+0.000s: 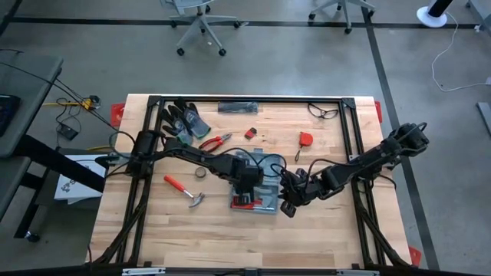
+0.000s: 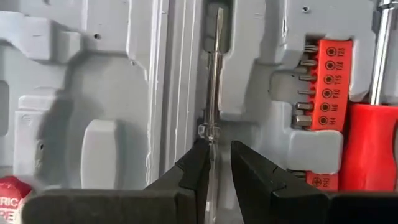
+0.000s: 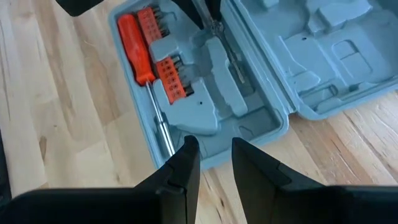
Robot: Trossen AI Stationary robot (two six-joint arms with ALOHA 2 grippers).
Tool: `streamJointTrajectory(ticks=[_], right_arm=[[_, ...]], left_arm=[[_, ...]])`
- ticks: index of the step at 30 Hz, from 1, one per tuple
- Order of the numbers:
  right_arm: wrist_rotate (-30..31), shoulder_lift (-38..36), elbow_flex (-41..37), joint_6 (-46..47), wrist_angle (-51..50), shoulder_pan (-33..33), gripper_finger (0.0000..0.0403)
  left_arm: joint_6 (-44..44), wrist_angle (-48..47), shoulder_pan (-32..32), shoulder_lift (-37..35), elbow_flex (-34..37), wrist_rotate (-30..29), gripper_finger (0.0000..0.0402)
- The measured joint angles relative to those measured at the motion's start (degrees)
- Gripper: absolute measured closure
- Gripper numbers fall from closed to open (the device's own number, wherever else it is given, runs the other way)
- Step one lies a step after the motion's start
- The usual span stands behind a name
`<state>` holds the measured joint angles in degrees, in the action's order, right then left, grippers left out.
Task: Prefit tool cases
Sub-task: Remove the screwdriver from the gray prefit tool case
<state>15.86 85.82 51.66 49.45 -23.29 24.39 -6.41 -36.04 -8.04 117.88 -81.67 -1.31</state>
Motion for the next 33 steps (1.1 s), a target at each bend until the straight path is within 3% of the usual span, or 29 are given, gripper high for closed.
streamJointTrajectory(ticks=[4,7,14,19,22,25,29,33], right_arm=[[0.0,0.0,0.0,0.0,-0.07,-0.05,0.0315],[0.0,0.0,0.0,0.04,-0.39,-0.05,0.0315],[-3.29,0.0,0.0,-0.12,-0.35,-2.0,0.0315],[-9.68,0.0,-2.33,2.56,5.19,-3.42,0.0315],[-17.33,0.0,-8.09,6.54,17.61,-3.38,0.0315],[-19.0,-0.07,-14.51,14.46,28.32,-1.82,0.0315],[-13.46,-2.8,-19.21,23.02,32.68,1.28,0.0315],[-4.04,-8.03,-20.03,26.57,27.88,4.1,0.0316]], left_arm=[[-0.82,0.72,0.0,1.09,-0.04,-3.91,0.0342],[-0.93,2.85,0.13,1.17,0.06,-2.86,0.0342],[-7.87,10.78,2.24,3.6,0.15,21.05,0.0342],[-13.82,16.58,4.01,5.95,0.2,30.96,0.0342],[-15.54,20.47,4.41,5.98,0.31,29.12,0.0342],[-20.5,25.7,4.89,6.12,0.32,22.09,0.0342],[-25.92,31.25,6.25,6.26,0.46,14.82,0.0342],[-25.72,32.62,7.14,4.79,0.55,16.8,0.0342]])
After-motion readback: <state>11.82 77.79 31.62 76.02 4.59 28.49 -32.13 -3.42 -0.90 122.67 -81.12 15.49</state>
